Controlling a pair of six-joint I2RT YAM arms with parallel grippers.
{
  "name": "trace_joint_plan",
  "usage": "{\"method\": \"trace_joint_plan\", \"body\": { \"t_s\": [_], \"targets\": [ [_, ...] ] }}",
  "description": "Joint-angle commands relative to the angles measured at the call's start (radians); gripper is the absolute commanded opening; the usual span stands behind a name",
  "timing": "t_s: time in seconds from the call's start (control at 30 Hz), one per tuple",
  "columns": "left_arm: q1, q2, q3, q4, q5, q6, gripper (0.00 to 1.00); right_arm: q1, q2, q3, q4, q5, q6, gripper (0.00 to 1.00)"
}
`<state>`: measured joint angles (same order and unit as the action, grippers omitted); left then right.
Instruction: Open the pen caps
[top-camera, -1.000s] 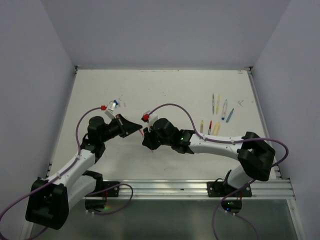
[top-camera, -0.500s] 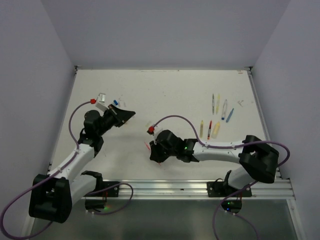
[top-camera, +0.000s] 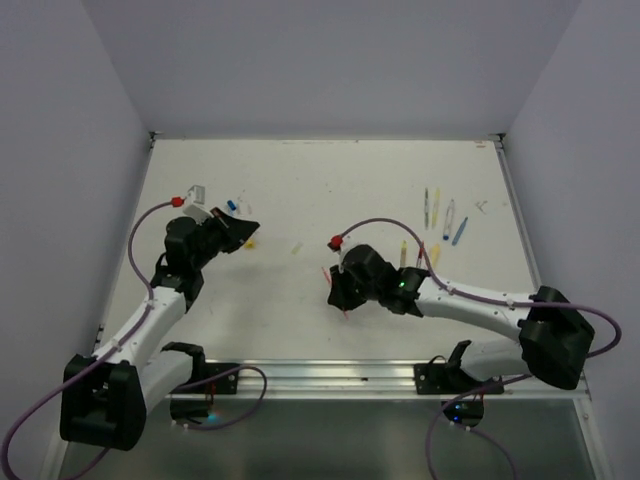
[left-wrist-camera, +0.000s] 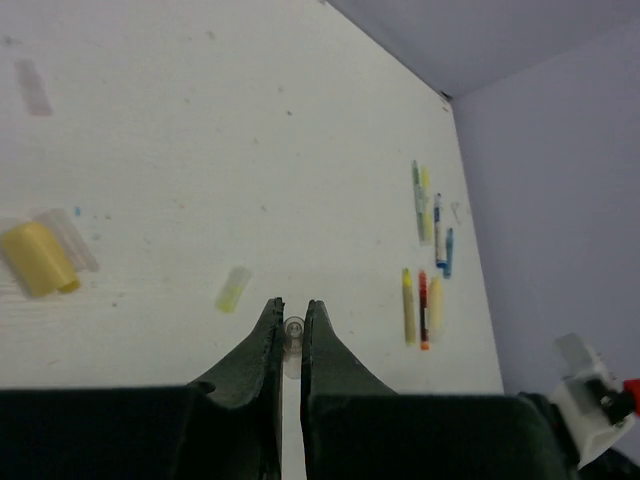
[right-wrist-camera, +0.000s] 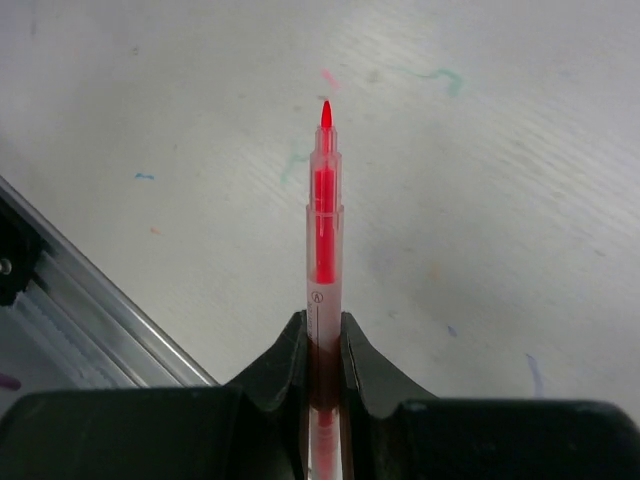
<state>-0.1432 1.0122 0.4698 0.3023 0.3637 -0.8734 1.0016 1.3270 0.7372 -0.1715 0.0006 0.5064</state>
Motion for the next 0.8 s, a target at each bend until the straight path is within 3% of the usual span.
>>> {"method": "trace_joint_plan", "body": {
  "t_s": [0.0, 0.13, 0.27, 0.4, 0.57, 0.77],
  "targets": [
    [0.053, -0.057, 0.058, -0.23, -0.126, 0.155, 0.0, -0.25, -0.139, 0.019, -0.115, 0.054, -0.025, 0.0],
    [0.082, -0.018, 0.059, -0.343, -0.193, 0.214, 0.0, -0.48, -0.241, 0.097, -0.27, 0.082, -0.095, 0.0],
    [0.123, 0.032, 0.027, -0.319, -0.184, 0.234, 0.0, -0.738, -0.224, 0.14, -0.333, 0.069, -0.131, 0.0],
    [0.155, 0.112, 0.006, -0.247, -0.146, 0.251, 0.0, -0.917, -0.177, 0.117, -0.323, 0.061, -0.138, 0.0],
    [0.215, 0.196, -0.005, -0.174, -0.097, 0.267, 0.0, -1.024, -0.154, 0.036, -0.252, 0.067, -0.085, 0.0],
    [0.241, 0.304, -0.01, -0.083, -0.045, 0.266, 0.0, -1.026, -0.069, -0.01, -0.194, 0.105, -0.066, 0.0]
  ]
}}
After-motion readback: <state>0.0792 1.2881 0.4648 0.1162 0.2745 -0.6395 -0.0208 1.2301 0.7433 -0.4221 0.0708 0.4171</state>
